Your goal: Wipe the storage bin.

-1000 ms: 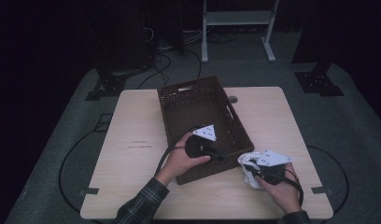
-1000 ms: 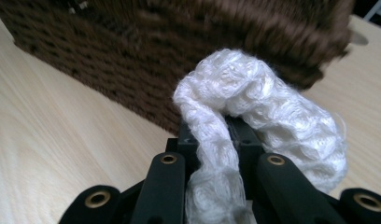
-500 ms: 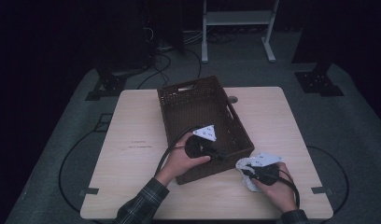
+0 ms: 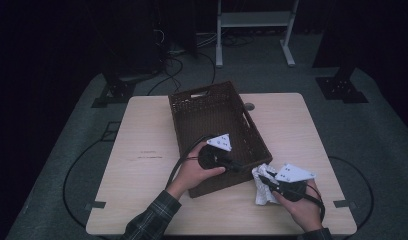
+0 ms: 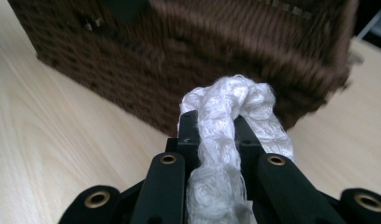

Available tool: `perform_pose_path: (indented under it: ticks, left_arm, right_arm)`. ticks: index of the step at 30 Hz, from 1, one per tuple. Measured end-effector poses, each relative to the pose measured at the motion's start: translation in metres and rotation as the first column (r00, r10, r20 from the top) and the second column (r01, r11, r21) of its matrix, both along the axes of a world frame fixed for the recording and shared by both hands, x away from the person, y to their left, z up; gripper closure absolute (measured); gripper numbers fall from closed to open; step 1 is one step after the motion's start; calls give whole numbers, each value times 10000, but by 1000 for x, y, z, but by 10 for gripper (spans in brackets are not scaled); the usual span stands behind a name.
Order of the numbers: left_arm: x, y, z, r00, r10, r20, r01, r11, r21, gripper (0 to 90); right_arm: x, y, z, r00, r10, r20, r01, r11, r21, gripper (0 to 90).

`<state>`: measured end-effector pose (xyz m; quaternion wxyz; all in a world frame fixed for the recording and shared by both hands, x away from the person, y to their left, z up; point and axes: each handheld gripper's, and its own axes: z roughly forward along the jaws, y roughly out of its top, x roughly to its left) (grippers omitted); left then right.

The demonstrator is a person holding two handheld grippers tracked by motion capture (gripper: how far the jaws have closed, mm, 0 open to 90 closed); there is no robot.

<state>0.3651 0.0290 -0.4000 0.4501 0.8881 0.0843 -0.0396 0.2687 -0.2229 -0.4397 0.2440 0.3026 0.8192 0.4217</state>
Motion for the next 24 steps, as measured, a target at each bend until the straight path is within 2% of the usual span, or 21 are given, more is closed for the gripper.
perform_pose_path:
  ticks: [6,11,14,19,24]
  left_arm:
    - [0,0,0,10000,-12,12,12,10000,17,787]
    - [0,0,0,10000,-21,25,21,10000,15,788]
    - [0,0,0,10000,-13,15,13,10000,-1,788]
    - [0,0,0,10000,-10,31,10,10000,11,790]
    - [1,0,0,10000,-13,10,13,10000,4,791]
  right_arm:
    - [-11,3,17,9977,92,667,-114,9994,325,776]
    - [-13,9,20,9957,358,851,-399,9981,471,776]
    - [-8,15,15,9962,547,675,-573,9976,378,776]
    - [4,26,-1,9968,793,99,-794,9968,76,777]
    - [10,28,-11,9956,883,-314,-884,9961,-34,778]
